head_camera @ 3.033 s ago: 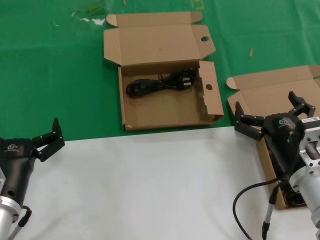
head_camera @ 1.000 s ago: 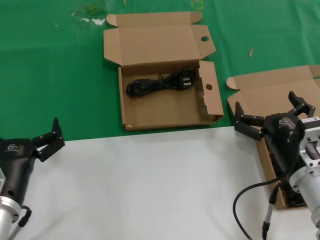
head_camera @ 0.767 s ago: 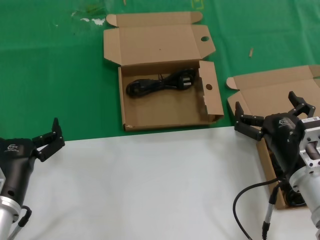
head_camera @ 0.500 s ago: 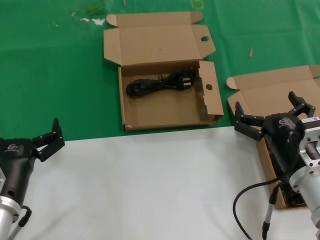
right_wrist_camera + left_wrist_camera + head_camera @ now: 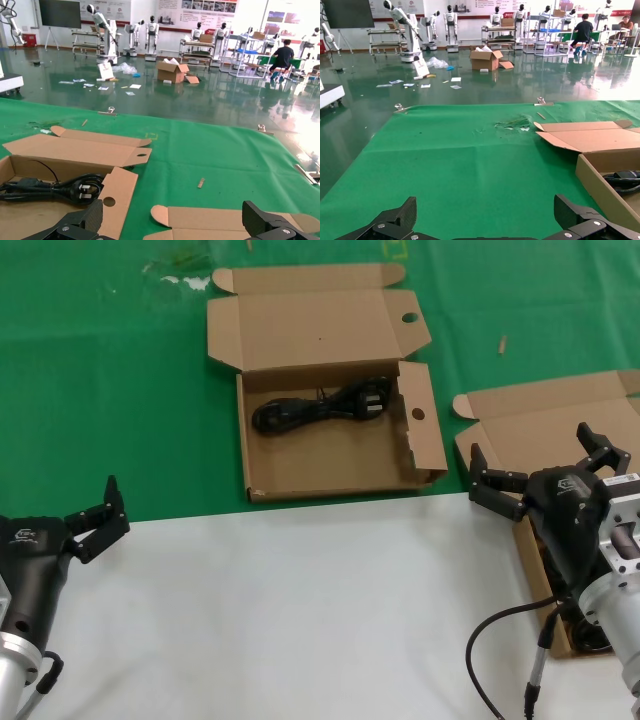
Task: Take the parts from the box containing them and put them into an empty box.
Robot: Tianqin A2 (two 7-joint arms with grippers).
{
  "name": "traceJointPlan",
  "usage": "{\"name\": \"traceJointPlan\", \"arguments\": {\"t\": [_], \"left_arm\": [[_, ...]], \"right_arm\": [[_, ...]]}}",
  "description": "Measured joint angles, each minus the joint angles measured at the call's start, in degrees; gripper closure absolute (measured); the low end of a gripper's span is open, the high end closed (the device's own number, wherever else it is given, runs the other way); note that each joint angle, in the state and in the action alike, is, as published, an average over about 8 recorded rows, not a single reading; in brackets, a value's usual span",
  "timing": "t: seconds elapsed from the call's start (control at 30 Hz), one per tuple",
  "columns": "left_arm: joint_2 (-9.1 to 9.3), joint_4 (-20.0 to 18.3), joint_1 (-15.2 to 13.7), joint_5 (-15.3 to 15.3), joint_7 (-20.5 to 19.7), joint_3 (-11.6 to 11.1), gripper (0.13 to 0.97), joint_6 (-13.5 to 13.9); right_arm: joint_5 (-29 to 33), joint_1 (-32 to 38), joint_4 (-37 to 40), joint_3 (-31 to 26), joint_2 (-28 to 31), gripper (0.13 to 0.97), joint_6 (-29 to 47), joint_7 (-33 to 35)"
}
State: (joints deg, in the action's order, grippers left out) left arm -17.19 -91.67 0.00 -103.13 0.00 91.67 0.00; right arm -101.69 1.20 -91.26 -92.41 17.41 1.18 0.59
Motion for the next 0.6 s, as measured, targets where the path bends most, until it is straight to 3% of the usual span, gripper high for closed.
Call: {"name": "traceJointPlan", "arguments": {"t": [0.6], "left_arm": [[0.00, 0.0, 0.0, 0.0, 0.0, 0.0, 0.132, 0.0]], "right_arm": [[0.0, 0.0, 0.0, 0.0, 0.0, 0.129, 0.0, 0.0]]}}
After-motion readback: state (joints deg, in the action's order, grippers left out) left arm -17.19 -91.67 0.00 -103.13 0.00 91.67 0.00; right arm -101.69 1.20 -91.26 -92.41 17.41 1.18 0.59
